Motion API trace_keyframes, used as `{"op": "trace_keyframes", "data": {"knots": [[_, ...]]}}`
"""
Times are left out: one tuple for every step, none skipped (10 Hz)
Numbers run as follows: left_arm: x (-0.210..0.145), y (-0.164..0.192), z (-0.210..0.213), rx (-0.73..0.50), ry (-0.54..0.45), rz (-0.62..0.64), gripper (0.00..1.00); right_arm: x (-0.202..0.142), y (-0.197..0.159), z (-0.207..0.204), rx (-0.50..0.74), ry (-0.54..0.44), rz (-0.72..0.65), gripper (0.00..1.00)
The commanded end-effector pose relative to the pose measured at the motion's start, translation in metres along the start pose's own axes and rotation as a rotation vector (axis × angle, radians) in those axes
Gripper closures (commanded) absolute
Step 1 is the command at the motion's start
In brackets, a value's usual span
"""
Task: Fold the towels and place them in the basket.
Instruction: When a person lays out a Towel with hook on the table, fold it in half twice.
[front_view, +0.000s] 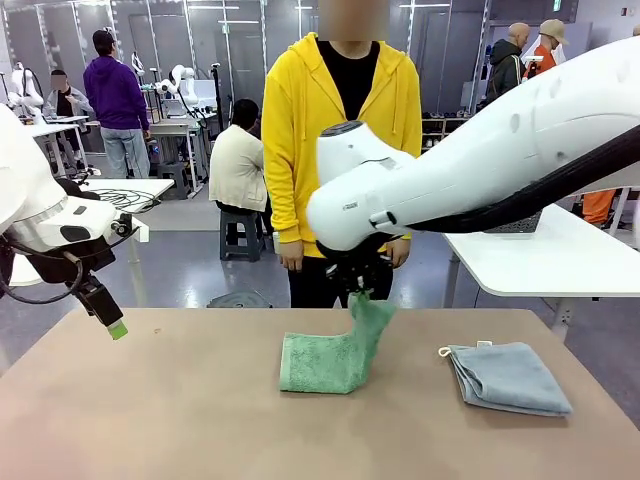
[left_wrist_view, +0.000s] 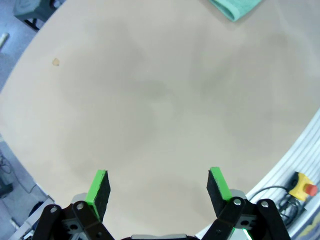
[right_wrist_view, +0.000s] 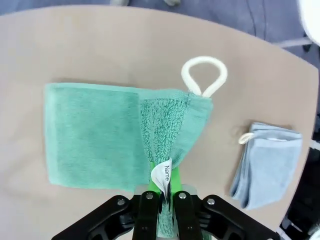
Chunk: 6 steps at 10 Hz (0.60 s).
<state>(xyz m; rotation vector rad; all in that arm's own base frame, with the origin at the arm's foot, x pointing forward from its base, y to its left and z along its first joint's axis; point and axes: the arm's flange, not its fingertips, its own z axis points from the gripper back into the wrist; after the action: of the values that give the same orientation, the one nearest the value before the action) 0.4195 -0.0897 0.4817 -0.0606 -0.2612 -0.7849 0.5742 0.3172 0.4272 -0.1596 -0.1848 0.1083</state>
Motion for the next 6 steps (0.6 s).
{"op": "trace_keyframes", "data": {"knots": [[0.003,0.002,0.002,0.011,0.012,0.008,0.02,0.014,0.025,-0.014,0.044,0.037,0.027,1.00],[0.003,0.002,0.002,0.011,0.012,0.008,0.02,0.015,0.037,-0.018,0.074,0.052,0.040,1.00],[0.003,0.002,0.002,0.011,0.012,0.008,0.02,0.014,0.047,-0.024,0.115,0.085,0.043,1.00],[0.003,0.002,0.002,0.011,0.012,0.008,0.02,0.013,0.054,-0.037,0.123,0.104,0.014,1.00],[0.003,0.002,0.002,0.011,0.012,0.008,0.02,0.012,0.059,-0.047,0.122,0.122,0.012,1.00],[0.003,0.002,0.002,0.011,0.012,0.008,0.02,0.011,0.065,-0.053,0.140,0.122,0.006,1.00]]}}
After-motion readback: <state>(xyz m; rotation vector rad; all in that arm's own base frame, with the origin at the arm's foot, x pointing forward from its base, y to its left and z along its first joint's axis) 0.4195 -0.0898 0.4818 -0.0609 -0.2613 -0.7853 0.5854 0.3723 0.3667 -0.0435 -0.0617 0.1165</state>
